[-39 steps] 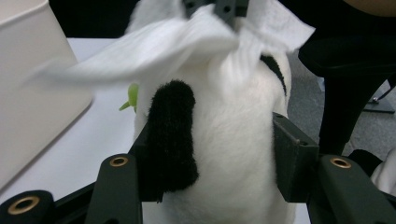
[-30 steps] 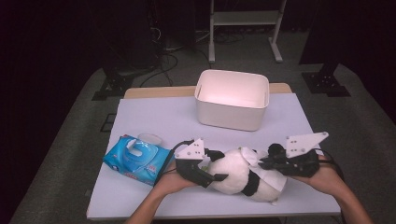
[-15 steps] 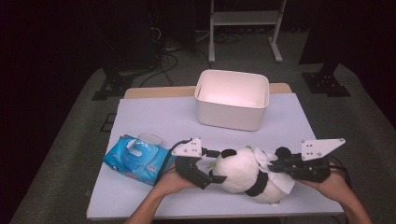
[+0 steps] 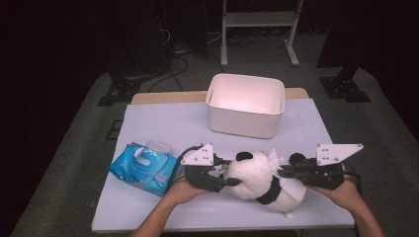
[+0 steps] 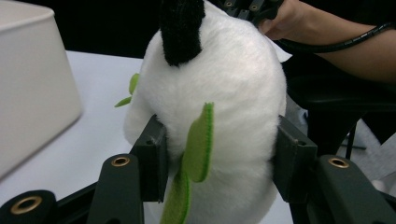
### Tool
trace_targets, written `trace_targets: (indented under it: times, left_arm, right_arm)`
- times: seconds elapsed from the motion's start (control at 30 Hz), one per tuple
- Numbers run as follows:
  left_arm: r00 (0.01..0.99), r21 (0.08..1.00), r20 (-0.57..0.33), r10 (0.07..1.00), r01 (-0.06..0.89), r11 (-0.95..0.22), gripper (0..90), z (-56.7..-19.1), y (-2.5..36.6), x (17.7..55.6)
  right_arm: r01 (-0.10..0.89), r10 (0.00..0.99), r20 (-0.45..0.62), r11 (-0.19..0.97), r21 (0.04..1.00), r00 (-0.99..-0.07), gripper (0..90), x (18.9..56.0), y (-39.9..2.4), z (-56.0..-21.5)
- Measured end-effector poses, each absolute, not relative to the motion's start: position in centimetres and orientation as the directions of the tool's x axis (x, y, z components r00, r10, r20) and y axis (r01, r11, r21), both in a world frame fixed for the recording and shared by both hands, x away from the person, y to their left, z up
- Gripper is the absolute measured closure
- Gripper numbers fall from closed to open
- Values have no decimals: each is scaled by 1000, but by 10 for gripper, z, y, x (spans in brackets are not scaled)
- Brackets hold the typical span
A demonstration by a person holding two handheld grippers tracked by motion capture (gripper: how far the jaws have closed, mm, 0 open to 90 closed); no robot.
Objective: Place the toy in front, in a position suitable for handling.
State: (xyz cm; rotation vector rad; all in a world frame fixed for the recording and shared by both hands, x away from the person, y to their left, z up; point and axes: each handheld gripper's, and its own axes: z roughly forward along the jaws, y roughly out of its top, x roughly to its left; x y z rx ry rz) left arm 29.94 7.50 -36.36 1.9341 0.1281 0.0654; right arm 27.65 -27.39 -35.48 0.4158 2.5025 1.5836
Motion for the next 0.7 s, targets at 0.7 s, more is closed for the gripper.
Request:
trace_targets:
  times: [0.7]
  left_arm:
    - [981, 921, 26, 190, 51, -387, 260, -324, 96, 304]
  right_arm:
    - [167, 276, 61, 378, 911, -959, 857, 297, -244, -380]
